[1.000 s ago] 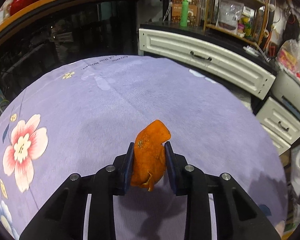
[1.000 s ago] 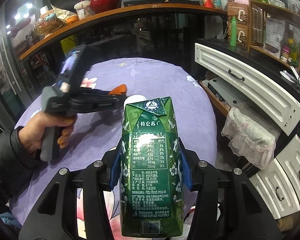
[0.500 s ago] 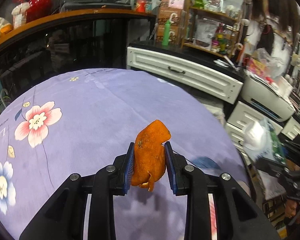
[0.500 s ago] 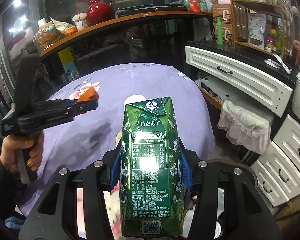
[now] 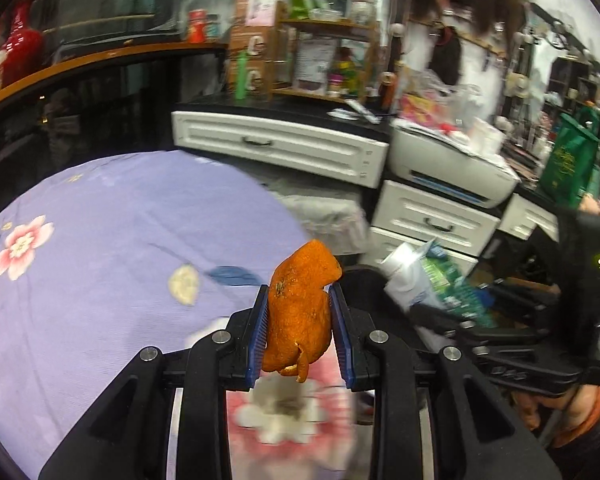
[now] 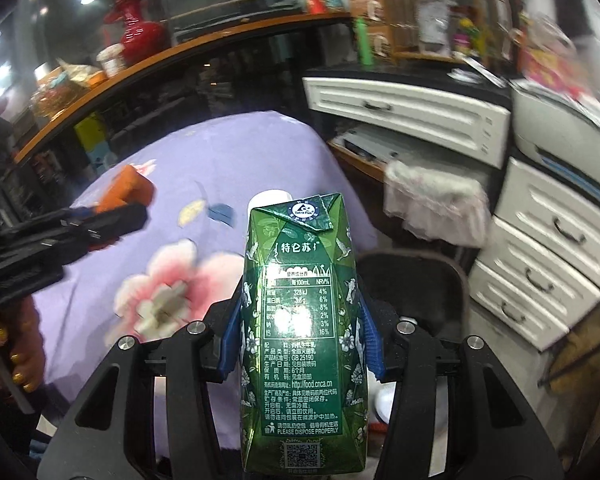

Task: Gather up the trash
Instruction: 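Carry the carton and orange net over the black bin with both grippers, then release the carton with the right gripper while the left drops the orange net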

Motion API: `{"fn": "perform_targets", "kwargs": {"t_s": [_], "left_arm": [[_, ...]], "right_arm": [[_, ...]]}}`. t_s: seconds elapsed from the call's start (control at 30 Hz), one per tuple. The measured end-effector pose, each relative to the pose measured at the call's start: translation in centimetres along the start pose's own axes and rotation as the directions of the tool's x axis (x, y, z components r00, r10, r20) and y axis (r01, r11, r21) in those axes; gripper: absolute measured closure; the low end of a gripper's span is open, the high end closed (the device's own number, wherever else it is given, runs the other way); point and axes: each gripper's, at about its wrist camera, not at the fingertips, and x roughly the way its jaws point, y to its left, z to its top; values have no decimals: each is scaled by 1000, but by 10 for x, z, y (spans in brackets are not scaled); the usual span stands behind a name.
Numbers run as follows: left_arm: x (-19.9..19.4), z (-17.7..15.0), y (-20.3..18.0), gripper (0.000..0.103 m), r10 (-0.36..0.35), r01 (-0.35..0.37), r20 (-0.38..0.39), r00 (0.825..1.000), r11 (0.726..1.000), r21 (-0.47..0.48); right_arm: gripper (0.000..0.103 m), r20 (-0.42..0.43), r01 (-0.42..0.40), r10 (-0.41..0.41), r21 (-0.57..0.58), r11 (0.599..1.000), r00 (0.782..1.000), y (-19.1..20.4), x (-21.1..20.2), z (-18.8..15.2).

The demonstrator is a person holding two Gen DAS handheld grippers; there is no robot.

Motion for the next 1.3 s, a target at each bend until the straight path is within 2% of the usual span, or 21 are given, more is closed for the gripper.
{"fn": "perform_targets", "kwargs": {"t_s": [0.17, 0.3, 0.8, 0.9, 0.93, 1.1, 1.3], "left_arm": [[9, -4, -34, 74, -55, 56, -18, 998, 997, 45], [22, -11, -55, 74, -99, 102, -54, 994, 993, 61], [60, -31, -79, 74, -110, 123, -159, 981, 989, 78], [63, -33, -81, 74, -109, 124, -168, 980, 989, 83], [64, -33, -82, 74, -108, 124, -170, 979, 989, 84], [67, -33, -81, 74, -109, 125, -178, 978, 989, 83], [73, -33, -88, 74, -109, 130, -184, 977, 986, 106]], "right_arm": [[54, -44, 47, -45, 46, 998, 998, -28, 10, -20], [54, -93, 69, -62, 74, 995, 994, -50, 36, -32], [53, -218, 83, -48, 155, 984, 975, -92, 122, -55], [44, -205, 96, -62, 161, 982, 977, -95, 119, -56], [37, -195, 99, -67, 159, 982, 978, -95, 117, -55], [36, -146, 114, -93, 142, 983, 985, -91, 93, -51], [36, -73, 146, -135, 164, 976, 988, -98, 45, -54]]}}
